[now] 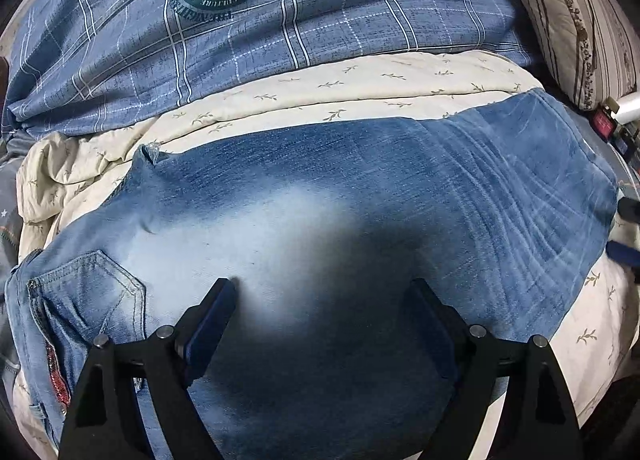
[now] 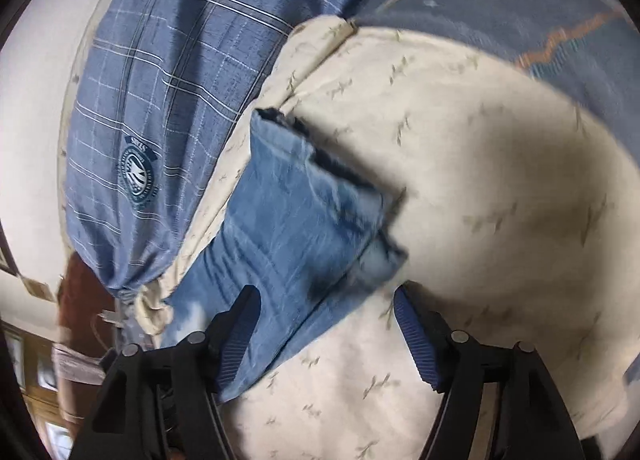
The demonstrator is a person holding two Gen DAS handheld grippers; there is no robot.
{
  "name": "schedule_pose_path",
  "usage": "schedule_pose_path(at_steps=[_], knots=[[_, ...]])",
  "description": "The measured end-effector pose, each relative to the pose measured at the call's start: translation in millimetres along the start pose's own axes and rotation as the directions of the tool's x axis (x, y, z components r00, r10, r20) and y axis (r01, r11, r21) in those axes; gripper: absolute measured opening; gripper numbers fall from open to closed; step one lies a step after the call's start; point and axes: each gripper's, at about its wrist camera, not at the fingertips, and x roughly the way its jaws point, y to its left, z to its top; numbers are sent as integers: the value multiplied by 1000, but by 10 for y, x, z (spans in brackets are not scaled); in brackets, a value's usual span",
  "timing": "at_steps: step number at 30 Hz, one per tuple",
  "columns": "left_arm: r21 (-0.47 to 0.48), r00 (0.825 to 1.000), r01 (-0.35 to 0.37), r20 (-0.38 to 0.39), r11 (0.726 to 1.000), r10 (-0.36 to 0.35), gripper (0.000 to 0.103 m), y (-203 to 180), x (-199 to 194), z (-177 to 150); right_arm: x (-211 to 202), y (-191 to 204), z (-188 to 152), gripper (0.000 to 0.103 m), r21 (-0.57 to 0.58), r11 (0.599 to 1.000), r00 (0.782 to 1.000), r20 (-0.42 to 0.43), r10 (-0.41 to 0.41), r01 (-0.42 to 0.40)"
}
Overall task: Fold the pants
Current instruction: 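Grasp the folded jeans leg end with the right tool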
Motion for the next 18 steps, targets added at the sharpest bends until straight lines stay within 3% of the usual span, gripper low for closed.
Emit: schedule_pose_path(at_steps=[8,10,11,13,18], knots=[[36,999,-21,28,999,20,88,-86,-78,13,139,86,127,69,26,999,997,79,28,-30],[25,999,-24,36,999,23,88,-51,-102,18,152,96,135,43,26,1000,994,106,-4,1],[13,999,-25,42,1000,24,88,-16,-118,21,165,113,131,35,15,999,993,116,-35,33],[-8,998,-27,50,1000,28,88,58,-144,30,165,139,117,26,6,999,990,133,-40,40],[-59,995,-46,86,997,51,88,265,-220,28,35,460,6,22,-143,988,974,227,-26,59]])
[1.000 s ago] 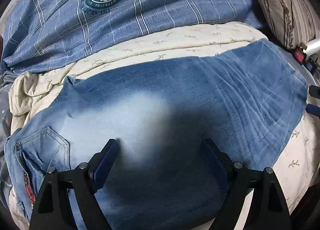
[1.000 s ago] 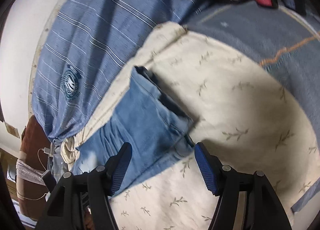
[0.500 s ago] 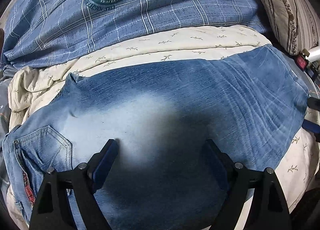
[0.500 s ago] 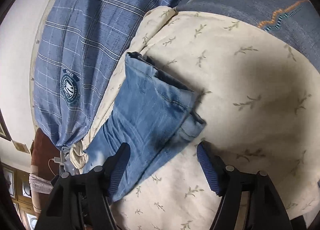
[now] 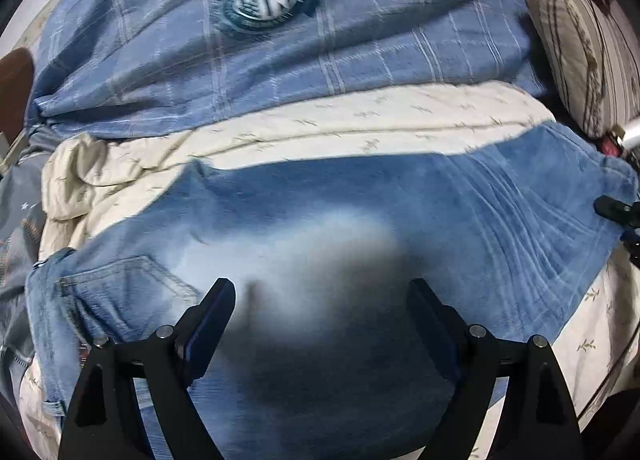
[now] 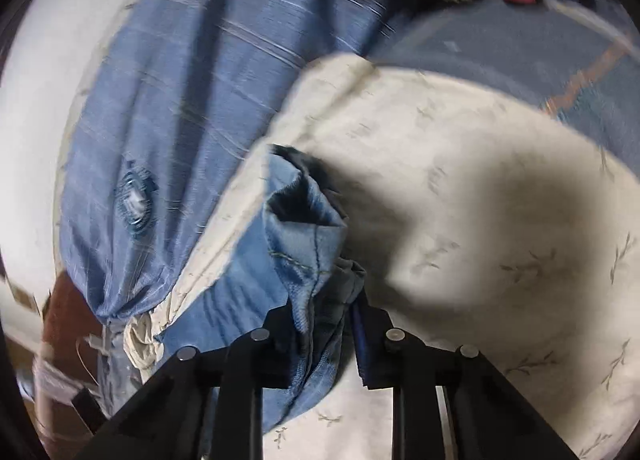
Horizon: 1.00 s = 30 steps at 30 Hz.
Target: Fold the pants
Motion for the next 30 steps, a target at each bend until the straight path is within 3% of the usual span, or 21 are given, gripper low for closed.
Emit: schedule_pose_path(at_steps=[4,9,18,20,23,25,30], knots=[[-30,998,-44,48,999,45,88,193,-104,9,-122,433,-154,21,-158,987,998,59,-2,12],[-86,996,-53,70,995,59,88,472,-206,9,-190,938,-462,21,-292,956,997,71,19,2],[-193,990,-87,94,977,106,88,975,-353,-70,229,1540,-1221,21,-414,907,992,-119,32,-79],[-215,989,-95,91,972,117,88,1077,-370,-101,424,1602,-1381,25,-413,905,981,-195,17,-98],[-236,988,-106,84,966,129,88,1202,-364,-130,655,1626,-1541,39,-398,909,952,-305,0,-127],[-243,988,-110,78,964,132,88,1241,-348,-133,657,1678,-1640,66,-425,889,948,-317,32,-171],[-250,992,-73,81,965,96,88,1176,-339,-103,443,1837,-1634,70,-549,796,936,-346,61,-255]])
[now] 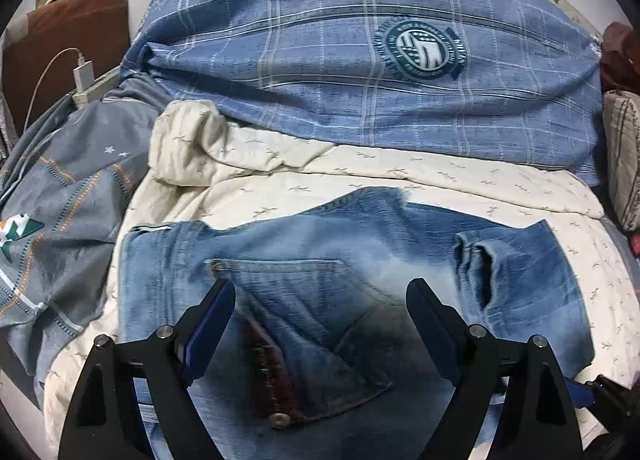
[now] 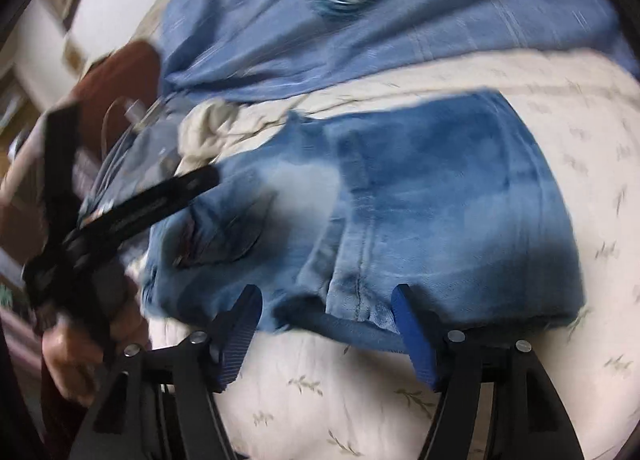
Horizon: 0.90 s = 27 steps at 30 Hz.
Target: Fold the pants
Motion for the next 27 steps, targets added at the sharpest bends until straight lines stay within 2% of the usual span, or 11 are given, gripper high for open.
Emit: schedule_pose_path(at_steps=[2,5,8,14,16,20,21,27], knots=[[19,1000,9,10,1000,-9,88,-87,-25,-4,-188,-132,50,71,13,1000,999,43,21,-22],[66,1000,24,11,998,-25,88,-282,-22,-31,-353,-289,209,70,35,999,992,118,-44,40],[127,999,47,-16,991,-45,88,-493,31,-87,-362,-432,412,67,56,996,988,130,-79,72],[202,998,47,-55,978,-37,88,-719,141,-176,110,-467,721,48,3,993,992,29,-122,122],[211,994,60,-102,976,-39,88,-751,229,-210,313,-481,803,42,-11,991,991,-17,-132,132],[203,981,75,-193,976,-35,88,-753,405,-275,722,-569,898,42,20,989,984,-103,-145,147],[202,979,74,-203,977,-32,88,-749,435,-286,779,-594,930,42,30,989,985,-100,-142,146],[224,981,67,-195,972,-22,88,-766,487,-304,907,-646,1097,42,89,987,987,-96,-126,134]])
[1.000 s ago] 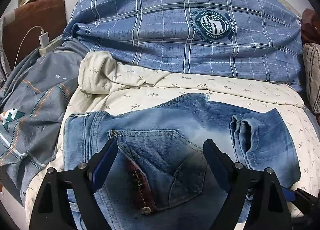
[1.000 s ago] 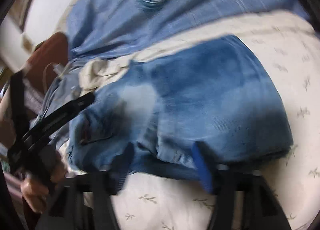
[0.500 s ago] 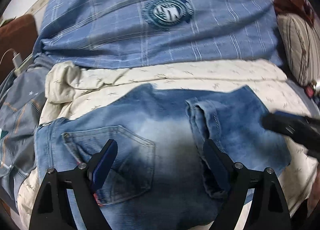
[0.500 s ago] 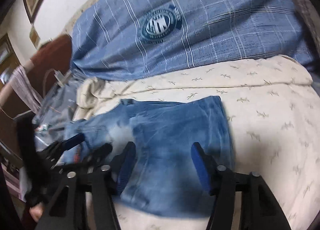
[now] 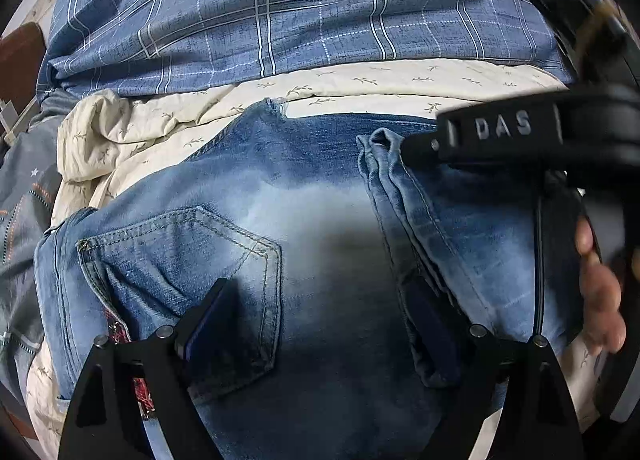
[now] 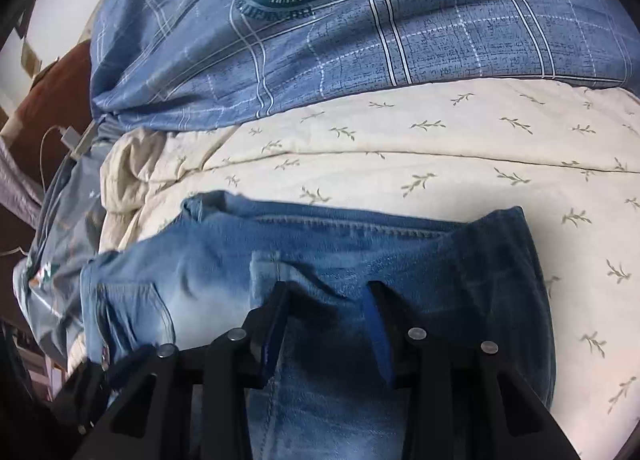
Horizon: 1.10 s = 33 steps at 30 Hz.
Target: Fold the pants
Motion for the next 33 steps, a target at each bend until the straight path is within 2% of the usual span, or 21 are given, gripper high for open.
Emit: schedule_pose_path(at_steps=[2,4,7,11,15,20,22,24,26,27,29,30,33], knots=[[-2,1000,9,-2,1000,-9,88,7,6,2,-18,-63,17,42,42,999,999,6,34,-35],[-9,1000,21,-5,1000,-21,88,24,4,4,-73,-169,-3,42,99,989,994,29,104,-106],[-21,1000,20,5,1000,-20,88,59,-31,5,-248,-346,-112,42,172,962,976,91,200,-213],[-81,997,9,72,997,-4,88,249,-197,6,-553,-383,-266,42,168,955,965,134,224,-245],[-172,986,-37,153,984,64,88,528,-427,-37,-803,-382,-526,43,146,963,966,157,204,-227],[-277,964,-124,196,953,182,88,934,-678,-138,-937,-329,-896,43,94,981,980,116,160,-171],[-340,943,-187,200,922,265,88,1145,-822,-258,-961,-275,-1007,43,54,988,984,110,141,-148],[-405,935,-211,183,890,305,88,1356,-913,-381,-933,-181,-1110,43,7,992,988,93,124,-125],[-479,943,-198,144,855,299,88,1569,-998,-556,-827,-83,-1213,43,-49,994,994,54,98,-96],[-501,951,-185,127,845,283,88,1638,-1023,-618,-769,-13,-1259,44,-102,993,997,50,58,-53],[-533,961,-179,84,827,262,88,1777,-1043,-778,-769,89,-1296,44,-178,984,997,75,14,0],[-535,960,-191,72,823,270,88,1805,-1063,-835,-790,94,-1290,44,-177,984,997,73,17,-4],[-530,961,-210,45,821,274,88,1875,-1161,-1008,-881,-15,-1230,44,-115,989,992,78,100,-90]])
